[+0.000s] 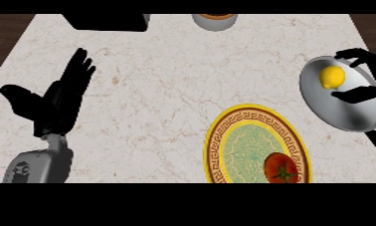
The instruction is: Pick the lemon from the plate and place it in the pan
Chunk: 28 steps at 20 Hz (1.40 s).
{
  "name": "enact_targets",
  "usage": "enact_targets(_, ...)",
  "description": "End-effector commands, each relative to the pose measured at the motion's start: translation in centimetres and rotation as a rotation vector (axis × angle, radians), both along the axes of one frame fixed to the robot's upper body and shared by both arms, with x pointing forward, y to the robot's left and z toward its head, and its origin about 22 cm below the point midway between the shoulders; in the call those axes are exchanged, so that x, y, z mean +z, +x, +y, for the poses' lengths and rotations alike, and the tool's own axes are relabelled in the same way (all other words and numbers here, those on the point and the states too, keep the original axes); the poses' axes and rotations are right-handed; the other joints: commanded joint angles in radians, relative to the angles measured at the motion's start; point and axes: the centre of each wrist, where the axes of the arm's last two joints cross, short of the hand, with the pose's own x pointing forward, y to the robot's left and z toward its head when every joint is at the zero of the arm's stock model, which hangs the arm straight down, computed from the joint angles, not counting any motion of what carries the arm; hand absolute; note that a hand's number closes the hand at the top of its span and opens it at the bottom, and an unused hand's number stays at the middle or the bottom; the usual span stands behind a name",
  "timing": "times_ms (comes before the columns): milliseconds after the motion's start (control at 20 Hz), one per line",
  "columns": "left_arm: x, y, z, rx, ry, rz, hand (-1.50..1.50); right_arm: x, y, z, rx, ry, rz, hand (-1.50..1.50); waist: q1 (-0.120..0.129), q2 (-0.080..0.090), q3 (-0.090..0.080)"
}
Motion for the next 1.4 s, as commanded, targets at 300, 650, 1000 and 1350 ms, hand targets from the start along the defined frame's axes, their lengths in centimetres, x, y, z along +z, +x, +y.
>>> enact_targets(300, 0.6, 0.7, 0.7, 0.028, 0.005, -0.009, 0.0, 1.7, -1.4, -4.2, 0.017, 0.361, -0.172, -1.5, -0.017, -0.001, 0.001)
enact_targets(650, 0.7, -0.4, 0.4, -0.002, -0.019, -0.009, 0.0, 3.9, -6.9, -11.0, -0.045, 0.657, -0.202, -1.5, -0.004, 0.002, 0.004)
enact_targets(1000, -0.8, -0.5, 1.1, 0.026, -0.013, 0.009, 0.0, 6.3, -12.4, -15.7, 0.058, 0.827, -0.169, -1.5, -0.025, 0.0, 0.005)
enact_targets(1350, 0.8, -0.5, 1.5, 0.035, 0.007, -0.014, 0.0, 5.6, -14.8, -16.7, 0.069, 0.818, -0.18, -1.5, -0.02, -0.003, 0.008)
